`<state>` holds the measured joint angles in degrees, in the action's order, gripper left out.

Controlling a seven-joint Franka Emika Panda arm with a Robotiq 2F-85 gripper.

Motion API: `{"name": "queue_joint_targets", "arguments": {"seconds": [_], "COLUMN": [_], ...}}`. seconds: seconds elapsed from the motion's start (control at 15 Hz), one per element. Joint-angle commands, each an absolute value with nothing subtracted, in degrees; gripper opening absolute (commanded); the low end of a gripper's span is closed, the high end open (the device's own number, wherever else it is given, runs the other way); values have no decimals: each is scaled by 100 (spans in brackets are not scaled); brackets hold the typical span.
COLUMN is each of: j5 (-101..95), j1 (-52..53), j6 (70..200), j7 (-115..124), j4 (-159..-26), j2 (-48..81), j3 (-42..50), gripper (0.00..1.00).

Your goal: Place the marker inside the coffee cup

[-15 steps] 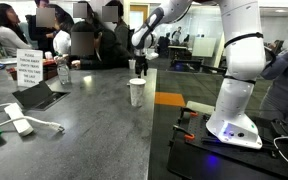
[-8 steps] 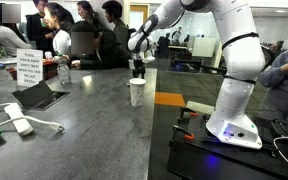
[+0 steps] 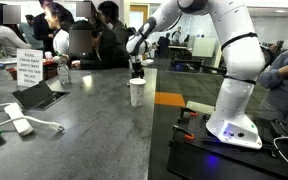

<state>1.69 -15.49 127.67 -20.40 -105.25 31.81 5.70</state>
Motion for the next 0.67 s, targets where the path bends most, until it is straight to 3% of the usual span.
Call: {"name": "queue_joint_targets", "arguments": {"seconds": [0.0, 0.13, 0.27, 0.4, 0.6], "j5": [327, 334, 361, 657, 931], "j1": [-1728, -1751, -1792, -1910, -2050], "j6": [12849, 12928, 12919, 12821, 12690], "j7": [-2384, -2495, -2560, -2487, -2644], "j4": [-10514, -10560, -10559, -10735, -10630], "j2": [3229, 3238, 3272, 3214, 3301], "j3": [374, 327, 302, 216, 202], "gripper": [98, 96, 80, 56, 33]}}
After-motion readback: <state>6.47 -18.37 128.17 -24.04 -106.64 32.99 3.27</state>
